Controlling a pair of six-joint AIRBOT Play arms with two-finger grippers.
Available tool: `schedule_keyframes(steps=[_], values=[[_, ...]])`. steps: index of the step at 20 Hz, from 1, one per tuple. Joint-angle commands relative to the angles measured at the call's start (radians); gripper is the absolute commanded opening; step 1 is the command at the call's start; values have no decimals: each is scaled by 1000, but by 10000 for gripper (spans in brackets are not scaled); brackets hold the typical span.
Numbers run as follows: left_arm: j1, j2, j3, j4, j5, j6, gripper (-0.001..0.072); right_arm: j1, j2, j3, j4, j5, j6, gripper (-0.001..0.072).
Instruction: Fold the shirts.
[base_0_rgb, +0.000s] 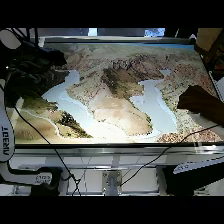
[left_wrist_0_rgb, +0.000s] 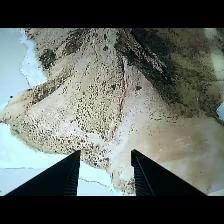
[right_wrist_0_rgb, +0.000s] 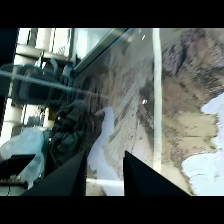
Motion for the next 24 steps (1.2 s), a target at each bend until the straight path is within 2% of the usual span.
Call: schedule_keyframes(steps=[1,3,4,5,7,8,9,11,12,14,15,16,18,20,24], values=[[2,-3,0,209,5,55,338,230,1,1,22,55,-22,278],[16,-3,0,460,5,47,336,372,2,1,21,115,-90,260],[50,-2,0,496,23,38,335,443,3,1,24,127,-113,137],[97,-1,1,449,46,34,334,511,6,2,24,126,-124,45],[223,-1,0,309,55,60,335,612,6,26,14,142,-159,45],[288,-2,0,242,63,63,341,644,7,39,10,153,-159,48],[360,-2,0,183,85,63,363,670,11,47,11,158,-158,98],[494,-10,0,108,123,63,445,706,19,46,5,153,-158,120],[555,-23,0,73,134,63,468,723,20,46,-17,154,-148,164],[650,-65,0,-19,142,63,485,764,20,46,-142,159,-92,237],[688,-99,0,-87,142,71,485,789,20,46,-220,165,-69,251],[715,-139,0,-146,143,83,486,816,20,46,-297,167,-42,253],[732,-219,0,-155,161,90,504,874,20,46,-400,156,11,329],[735,-298,0,-137,230,91,635,931,20,46,-418,137,38,329],[734,-433,0,-136,356,95,637,1017,19,46,-420,48,54,328]])
